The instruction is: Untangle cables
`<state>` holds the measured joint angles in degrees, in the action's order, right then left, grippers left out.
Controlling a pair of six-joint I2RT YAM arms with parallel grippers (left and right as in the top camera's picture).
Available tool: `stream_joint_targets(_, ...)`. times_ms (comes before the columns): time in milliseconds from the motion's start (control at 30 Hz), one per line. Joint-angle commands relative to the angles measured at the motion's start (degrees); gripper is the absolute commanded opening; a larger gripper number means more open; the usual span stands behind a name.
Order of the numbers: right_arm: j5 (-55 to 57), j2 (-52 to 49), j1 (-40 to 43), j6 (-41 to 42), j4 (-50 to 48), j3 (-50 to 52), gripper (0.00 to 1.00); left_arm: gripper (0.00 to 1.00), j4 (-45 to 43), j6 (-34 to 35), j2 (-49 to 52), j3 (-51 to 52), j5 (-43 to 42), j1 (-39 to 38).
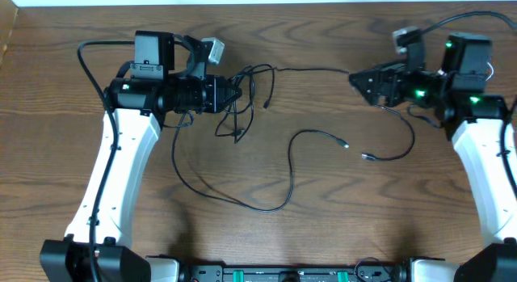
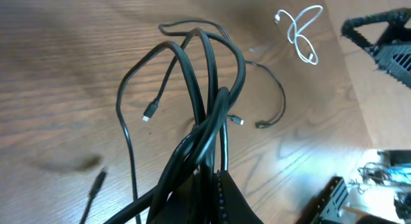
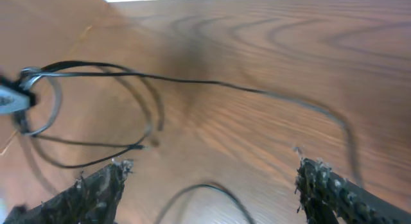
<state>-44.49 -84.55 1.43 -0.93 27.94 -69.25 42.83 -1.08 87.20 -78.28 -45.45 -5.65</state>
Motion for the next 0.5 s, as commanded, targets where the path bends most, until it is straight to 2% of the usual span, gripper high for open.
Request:
stream_joint_targets(0, -2.9, 1.0, -3.8, -0.8, -0.9, -0.4, 0.8, 0.07, -0.3, -4.5, 0.8, -0.7, -4.3, -1.5)
stream_joint_targets(100, -2.8, 1.0, -6.4, 0.1, -1.9, -0.4, 0.78, 0.07, 0.0, -7.2, 1.1, -0.7, -5.4, -3.1)
stream_joint_targets(200, -2.8, 1.0, -9.2, 1.3, -3.4, -0.4, 0.8, 0.07, 1.3, -14.2, 1.4, -0.7, -9.6, -5.6)
stream_joint_targets(333, -2.4, 1.0, -11.3, 2.0, -4.0, -0.4, 0.79, 0.07, 2.1, -19.0, 1.5, -0.7, -9.6, -8.7)
stream_joint_targets(400, 0.5, 0.9, -12.0, 7.7, -3.7, -0.4, 0.75, 0.07, 2.1, -20.5, 1.5, -0.7, -9.6, -10.2)
stream_joint_targets(467, 6.6, 0.9, -12.3, 18.8, -1.5, -0.3, 0.75, 0.07, 2.0, -22.4, 1.5, -0.7, -9.4, -11.6)
